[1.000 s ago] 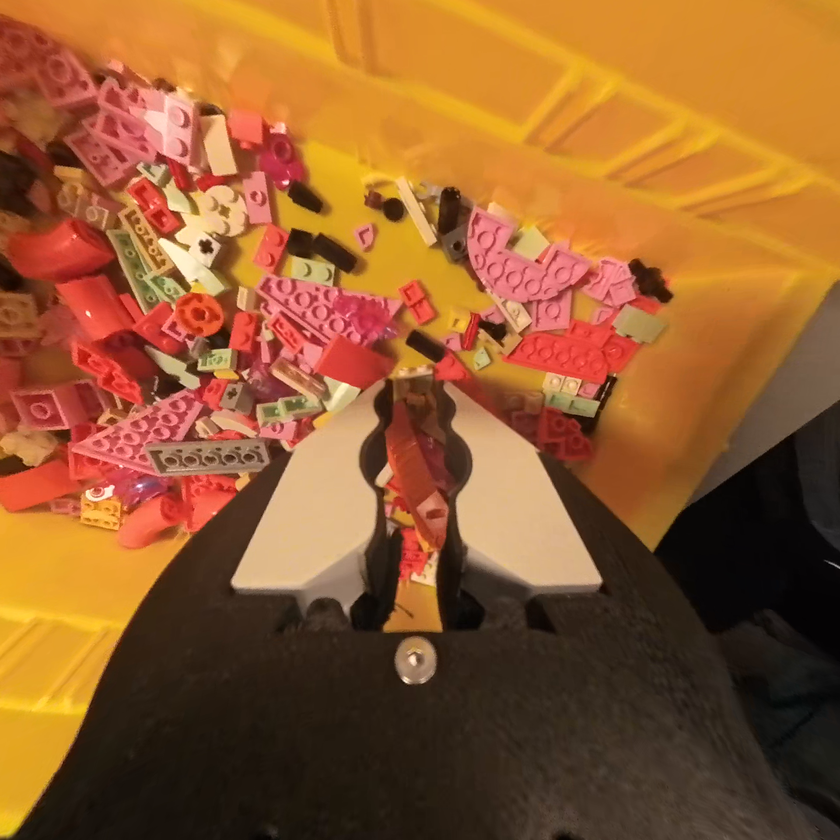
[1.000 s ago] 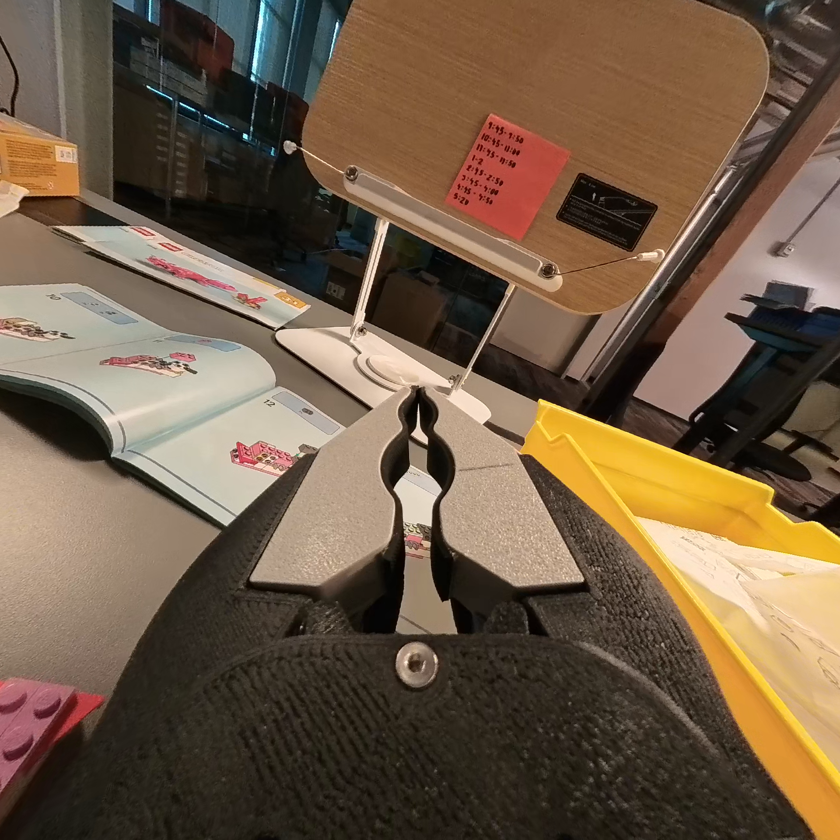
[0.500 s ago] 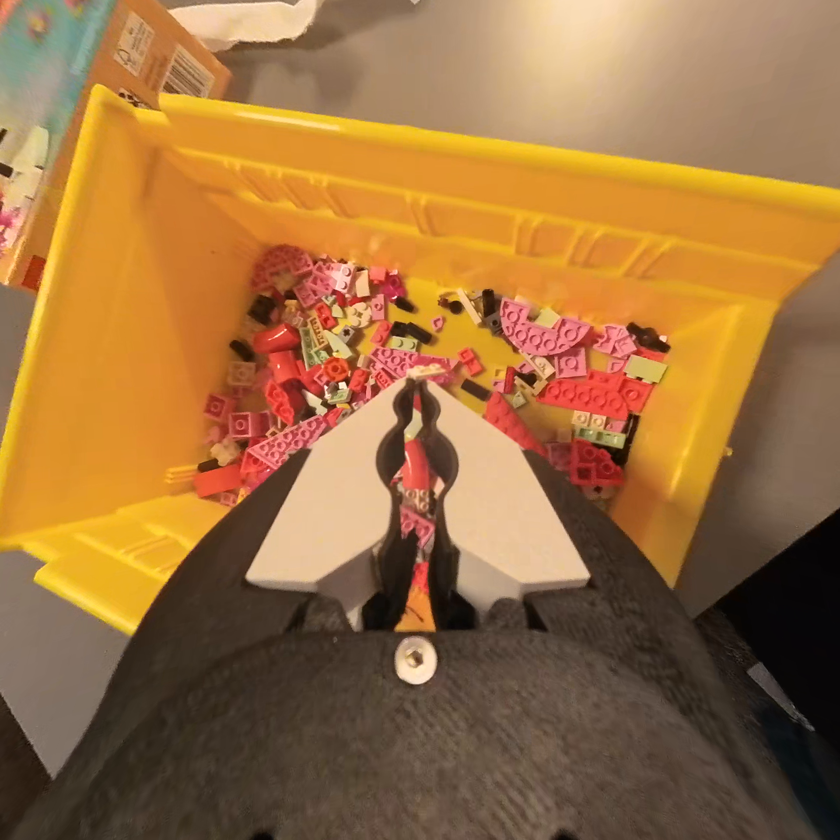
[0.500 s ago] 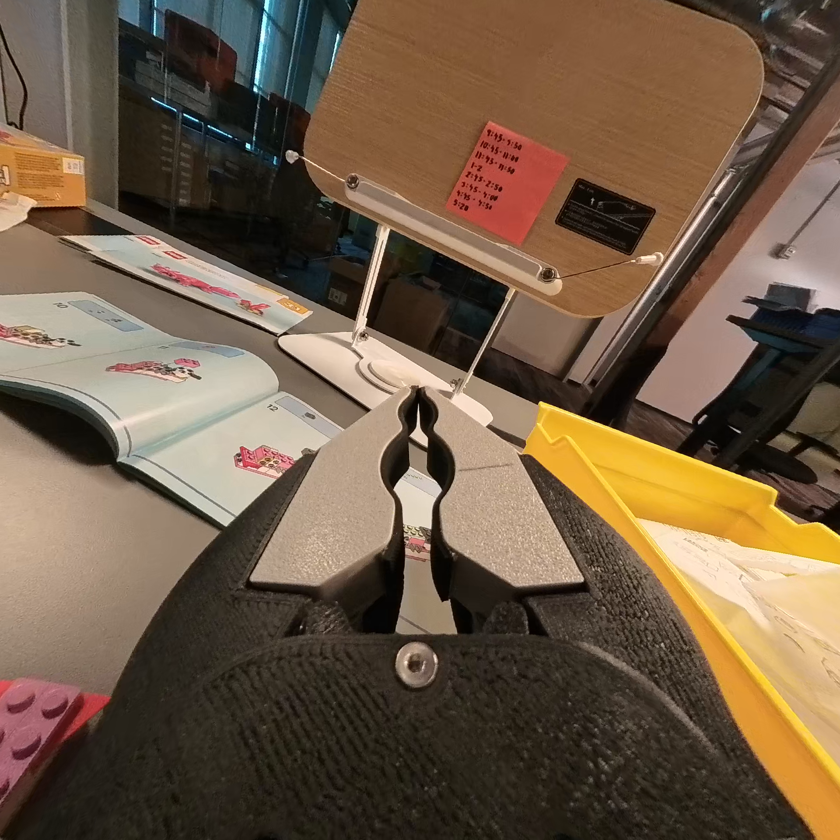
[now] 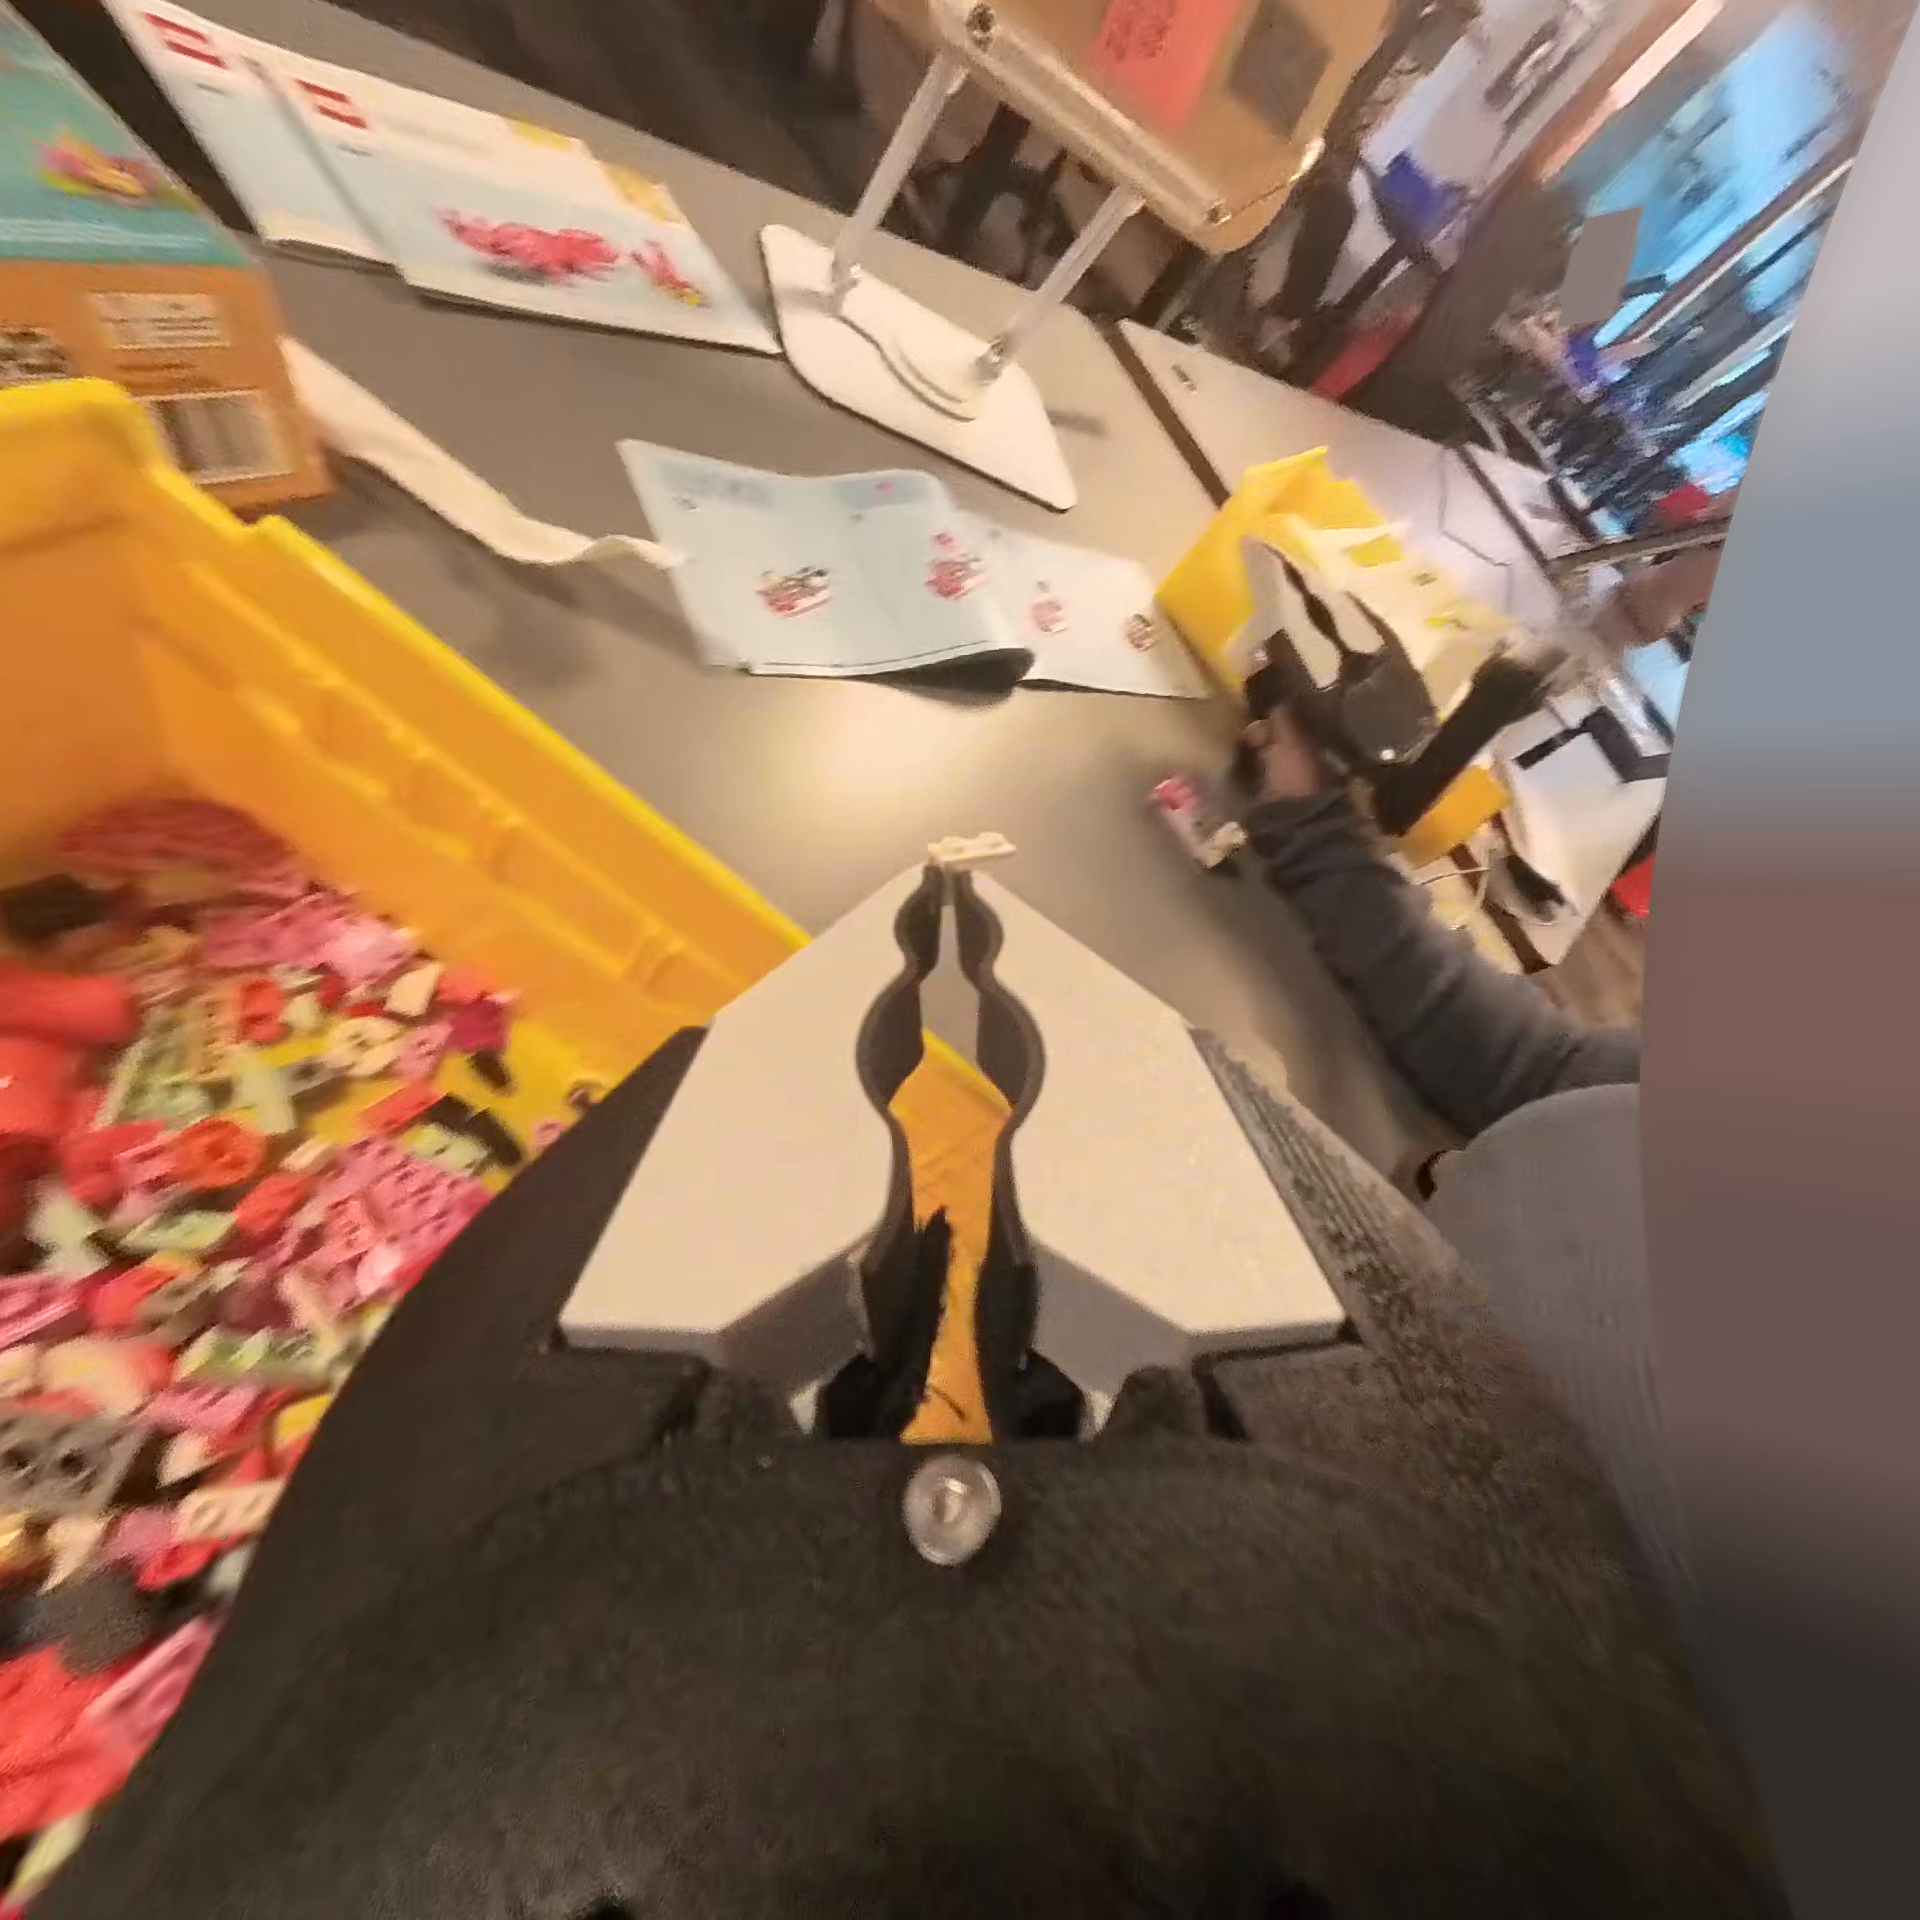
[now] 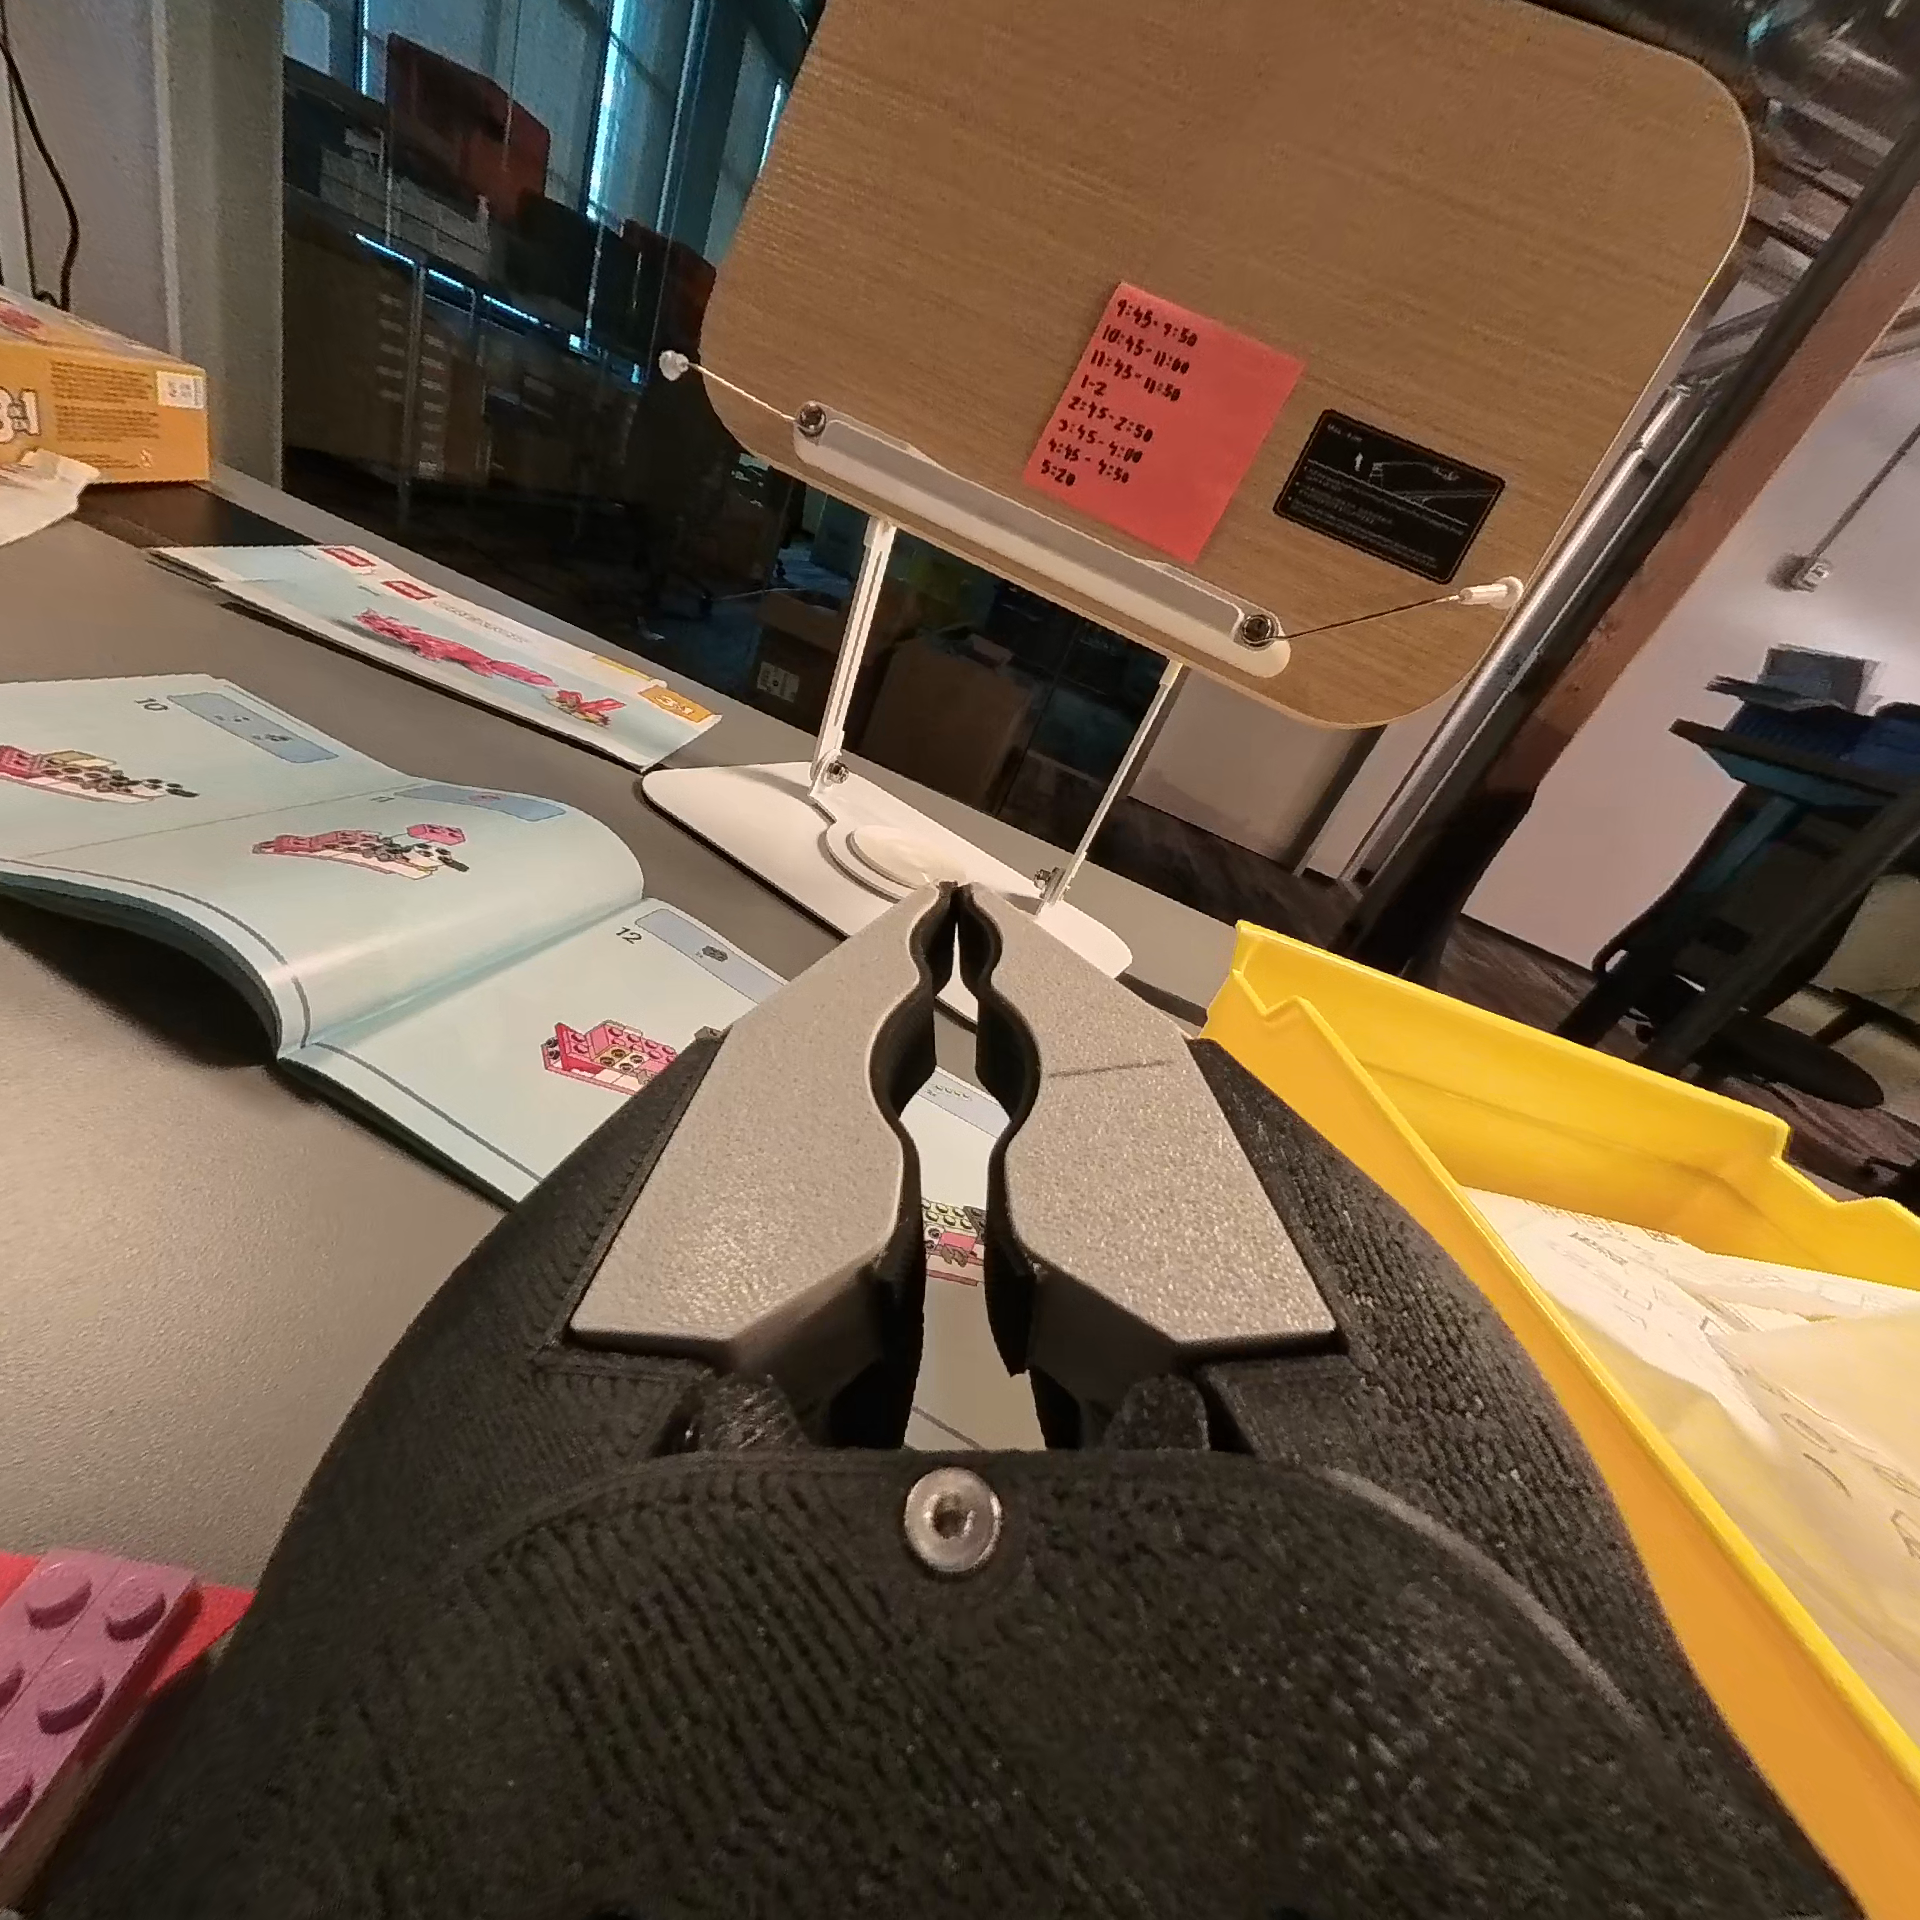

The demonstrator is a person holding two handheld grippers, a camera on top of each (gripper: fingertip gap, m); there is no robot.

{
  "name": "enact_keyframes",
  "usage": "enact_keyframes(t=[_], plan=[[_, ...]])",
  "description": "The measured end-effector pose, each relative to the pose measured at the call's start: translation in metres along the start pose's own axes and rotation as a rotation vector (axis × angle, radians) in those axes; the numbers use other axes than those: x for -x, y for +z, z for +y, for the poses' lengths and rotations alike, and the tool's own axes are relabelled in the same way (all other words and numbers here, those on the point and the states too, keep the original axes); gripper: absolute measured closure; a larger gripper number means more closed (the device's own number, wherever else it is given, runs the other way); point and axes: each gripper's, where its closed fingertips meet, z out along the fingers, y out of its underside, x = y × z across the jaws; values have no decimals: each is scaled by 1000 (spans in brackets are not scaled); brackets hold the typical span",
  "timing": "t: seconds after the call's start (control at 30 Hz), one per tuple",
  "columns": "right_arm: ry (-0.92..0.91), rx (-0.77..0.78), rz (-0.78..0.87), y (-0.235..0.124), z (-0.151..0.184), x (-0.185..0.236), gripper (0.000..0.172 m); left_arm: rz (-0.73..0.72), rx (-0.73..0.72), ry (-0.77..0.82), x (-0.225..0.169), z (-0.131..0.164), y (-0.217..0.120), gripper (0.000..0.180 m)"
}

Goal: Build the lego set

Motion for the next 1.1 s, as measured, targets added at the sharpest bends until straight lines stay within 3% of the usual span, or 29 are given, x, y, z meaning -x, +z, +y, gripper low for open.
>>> enact_keyframes(t=[0.23,0.3,0.43,0.53,0.63,0.8,1.1], plan=[[9,-2,-3,0,0,0,172,246,-24,-94,-50,2,37,179],[14,-1,-4,0,0,-1,172,207,32,-35,-63,15,54,179],[10,1,-8,0,0,0,172,23,261,229,-87,63,97,179],[0,3,-13,1,0,2,172,6,399,320,-98,92,126,179],[-1,2,-16,1,0,2,172,-105,506,396,-82,110,145,179],[-2,4,-18,1,1,3,172,-220,608,455,-61,129,156,179],[-11,12,-11,1,2,2,172,-248,701,507,-48,148,160,179]])
